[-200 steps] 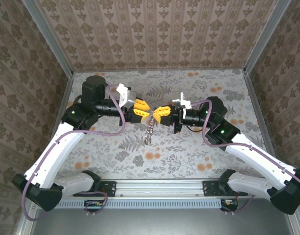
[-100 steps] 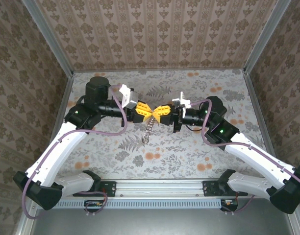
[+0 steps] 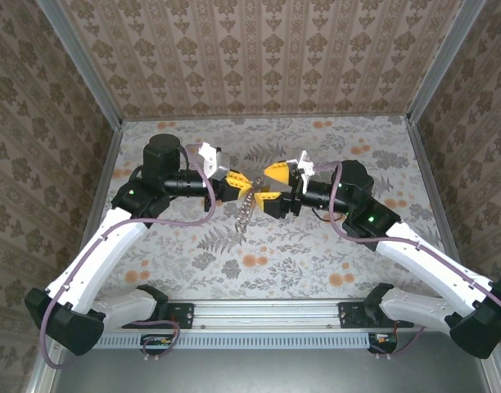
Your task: Put the keys on the keyring
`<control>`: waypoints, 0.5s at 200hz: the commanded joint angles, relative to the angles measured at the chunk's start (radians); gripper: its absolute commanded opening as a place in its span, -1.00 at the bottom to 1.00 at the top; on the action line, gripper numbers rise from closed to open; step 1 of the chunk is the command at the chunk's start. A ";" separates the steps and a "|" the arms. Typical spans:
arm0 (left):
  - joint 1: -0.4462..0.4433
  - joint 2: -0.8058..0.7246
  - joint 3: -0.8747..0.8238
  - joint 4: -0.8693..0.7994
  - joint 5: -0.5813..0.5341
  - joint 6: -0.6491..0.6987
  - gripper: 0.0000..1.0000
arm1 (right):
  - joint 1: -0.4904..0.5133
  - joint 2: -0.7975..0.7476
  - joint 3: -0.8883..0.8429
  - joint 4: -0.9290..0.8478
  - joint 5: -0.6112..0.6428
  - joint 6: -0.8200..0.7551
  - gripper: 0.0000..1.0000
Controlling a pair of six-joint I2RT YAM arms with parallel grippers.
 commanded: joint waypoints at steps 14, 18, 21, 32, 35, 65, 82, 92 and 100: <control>0.072 -0.018 -0.053 0.033 -0.048 -0.008 -1.00 | -0.133 -0.040 0.117 -0.374 0.300 -0.014 1.00; 0.072 -0.019 -0.056 0.018 -0.049 0.005 -1.00 | -0.157 -0.016 0.139 -0.418 0.339 -0.013 1.00; 0.072 -0.019 -0.056 0.003 -0.052 0.015 -1.00 | -0.176 0.003 0.157 -0.448 0.365 -0.009 1.00; 0.071 -0.012 -0.057 -0.017 -0.070 0.022 -1.00 | -0.260 0.104 0.223 -0.559 0.408 0.022 1.00; 0.070 -0.009 -0.057 -0.019 -0.074 0.021 -1.00 | -0.285 0.134 0.240 -0.582 0.410 0.035 0.99; 0.067 -0.011 -0.088 0.059 -0.080 -0.069 -1.00 | -0.425 0.363 0.301 -0.645 0.395 0.030 0.89; 0.056 -0.015 -0.107 0.053 -0.130 -0.090 -1.00 | -0.476 0.468 0.304 -0.628 0.438 0.016 0.86; 0.048 -0.019 -0.118 0.054 -0.156 -0.101 -1.00 | -0.507 0.529 0.321 -0.639 0.440 0.001 0.82; 0.043 -0.023 -0.129 0.068 -0.172 -0.121 -1.00 | -0.519 0.581 0.342 -0.669 0.457 -0.021 0.79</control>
